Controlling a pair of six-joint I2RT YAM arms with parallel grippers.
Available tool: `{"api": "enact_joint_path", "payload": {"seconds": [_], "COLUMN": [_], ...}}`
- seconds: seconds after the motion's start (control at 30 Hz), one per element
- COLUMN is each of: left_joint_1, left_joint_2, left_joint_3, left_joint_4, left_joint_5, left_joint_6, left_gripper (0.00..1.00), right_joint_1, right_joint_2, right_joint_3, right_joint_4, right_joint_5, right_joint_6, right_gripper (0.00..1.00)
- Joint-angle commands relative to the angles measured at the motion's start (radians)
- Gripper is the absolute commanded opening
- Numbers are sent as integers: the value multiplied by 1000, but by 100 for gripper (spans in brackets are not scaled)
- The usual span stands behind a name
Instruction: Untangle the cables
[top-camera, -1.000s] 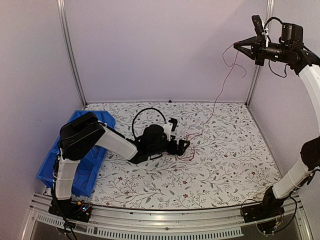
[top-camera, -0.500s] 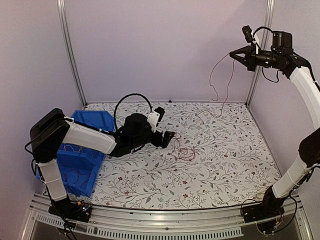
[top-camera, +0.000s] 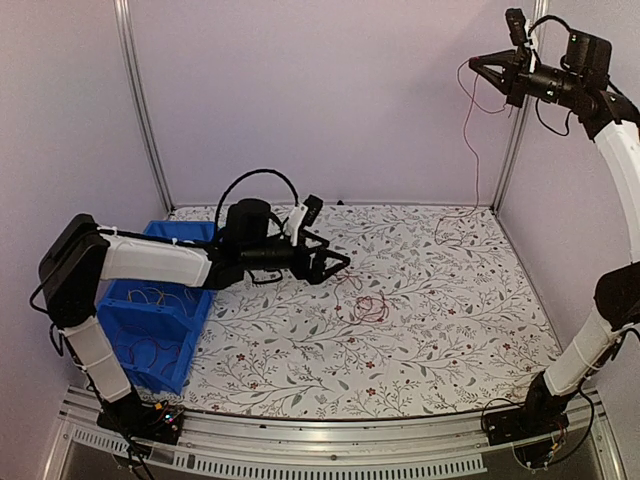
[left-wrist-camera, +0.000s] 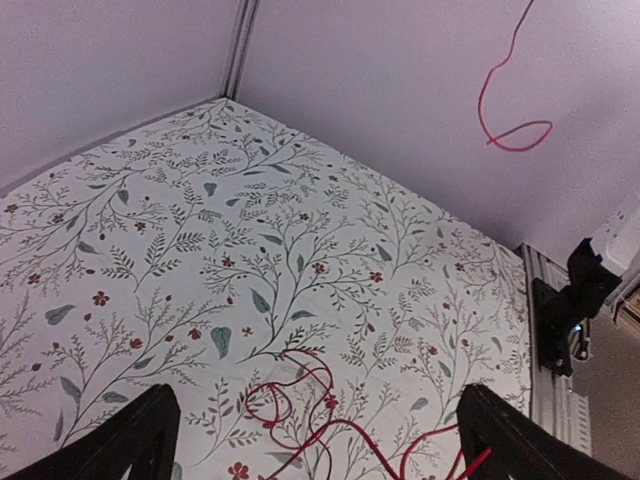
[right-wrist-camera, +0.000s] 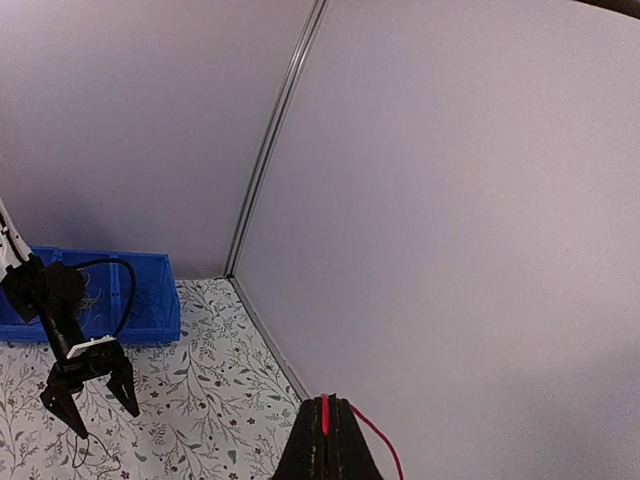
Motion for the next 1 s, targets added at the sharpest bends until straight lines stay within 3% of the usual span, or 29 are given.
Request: {"api": "enact_joint_path", "payload": {"seconds": [0.0, 0.07, 0.17, 0.23, 0.27, 0.3, 0.33, 0.37, 0.4, 0.43, 0.53, 0.57, 0.6, 0.63, 0.67, 0.73, 0.97], "left_joint_1": [55, 36, -63, -94, -73, -30, 24, 51, 57, 49, 3, -9, -53, -120, -176, -202, -263], "left_joint_2": [61, 63, 51, 135, 126, 96, 85, 126, 179, 206, 164, 155, 154, 167, 176, 153, 40], "left_joint_3": [158, 244, 350, 522, 502, 400, 253, 175, 193, 230, 291, 377, 529, 668, 735, 732, 548], "left_joint_4": [-137, -339, -610, -827, -761, -555, -172, 152, 187, 95, -97, -291, -642, -849, -914, -877, -496], "left_joint_5": [450, 342, -20, -114, 66, 299, 587, 725, 776, 778, 661, 541, 236, -53, -222, -258, -267], "left_joint_6": [-256, -205, 40, 113, 77, -73, -369, -666, -784, -764, -616, -491, -298, -86, 44, 99, 132], "left_gripper": [100, 100, 100, 100, 100, 100, 100, 100, 100, 100, 100, 100, 100, 100, 100, 100, 100], "right_joint_1": [0, 1, 4, 26, 39, 54, 68, 81, 93, 101, 110, 110, 111, 110, 113, 124, 222], "right_joint_2": [20, 8, -17, -25, -26, -27, -27, -27, -29, -31, -44, -50, -53, -58, -61, -65, -71], "right_joint_3": [-133, -184, -268, -311, -327, -339, -346, -353, -358, -362, -371, -375, -381, -391, -403, -427, -499], "right_joint_4": [25, 42, 75, 73, 65, 52, 39, 25, 16, 10, -8, -13, -15, -17, -18, -21, 4], "right_joint_5": [-41, -46, -72, -76, -77, -75, -74, -71, -69, -67, -56, -50, -45, -47, -53, -72, -103], "right_joint_6": [34, 36, 51, 53, 46, 36, 13, -1, -16, -28, -47, -54, -60, -66, -69, -72, -43], "right_gripper": [0, 0, 0, 0, 0, 0, 0, 0, 0, 0, 0, 0, 0, 0, 0, 0, 0]}}
